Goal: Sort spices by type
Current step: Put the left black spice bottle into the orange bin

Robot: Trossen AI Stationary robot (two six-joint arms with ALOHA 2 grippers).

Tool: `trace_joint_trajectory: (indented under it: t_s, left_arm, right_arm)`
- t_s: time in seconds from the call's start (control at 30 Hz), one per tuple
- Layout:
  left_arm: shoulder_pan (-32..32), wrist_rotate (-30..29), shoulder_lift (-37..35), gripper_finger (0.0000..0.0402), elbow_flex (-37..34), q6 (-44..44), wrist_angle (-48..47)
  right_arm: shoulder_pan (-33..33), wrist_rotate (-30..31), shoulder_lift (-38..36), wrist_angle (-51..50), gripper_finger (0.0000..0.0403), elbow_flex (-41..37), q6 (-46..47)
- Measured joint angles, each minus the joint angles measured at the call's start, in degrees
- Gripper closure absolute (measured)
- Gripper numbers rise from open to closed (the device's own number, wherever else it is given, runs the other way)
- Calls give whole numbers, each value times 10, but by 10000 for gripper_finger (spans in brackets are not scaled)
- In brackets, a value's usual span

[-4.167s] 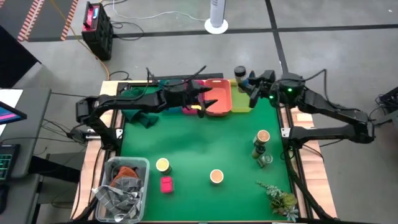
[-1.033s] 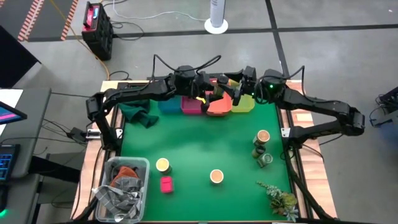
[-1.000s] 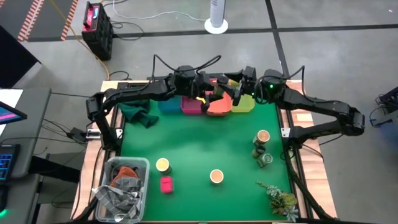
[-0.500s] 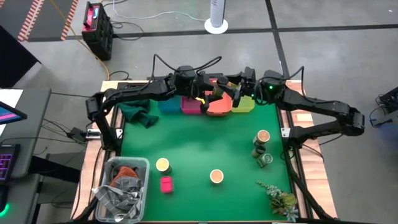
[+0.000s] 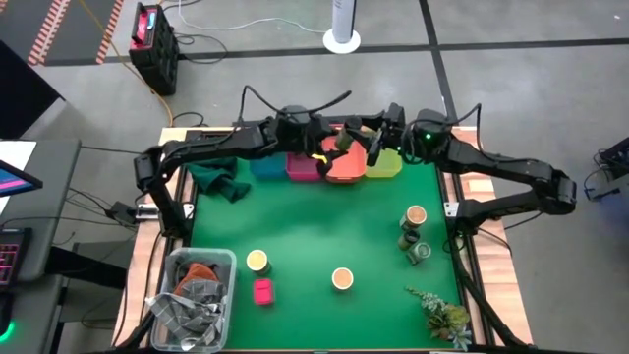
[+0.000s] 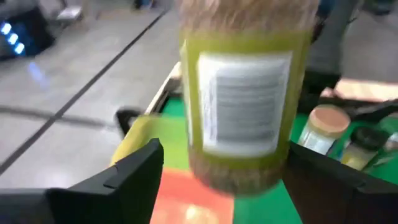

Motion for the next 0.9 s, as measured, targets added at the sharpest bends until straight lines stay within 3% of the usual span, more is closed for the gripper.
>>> trace_joint_trajectory:
  t_s: [0.17,0.4,0.57,0.77,0.9]
  left_arm:
    - [17,-51,-32,92,35,13,-124]
    - [52,-60,-78,96,35,-17,-237]
    - [62,-59,-123,111,-33,-52,-211]
    - [61,-55,-204,121,-191,-135,-99]
    - [62,-59,-251,122,-252,-184,-73]
  right_arm:
    - [-23,9,0,-23,176,0,-1]
    - [-59,9,48,-68,172,0,1]
    - [-70,34,107,-75,174,0,-5]
    - [-74,46,180,-2,174,0,-28]
    - [-65,72,230,33,174,0,-46]
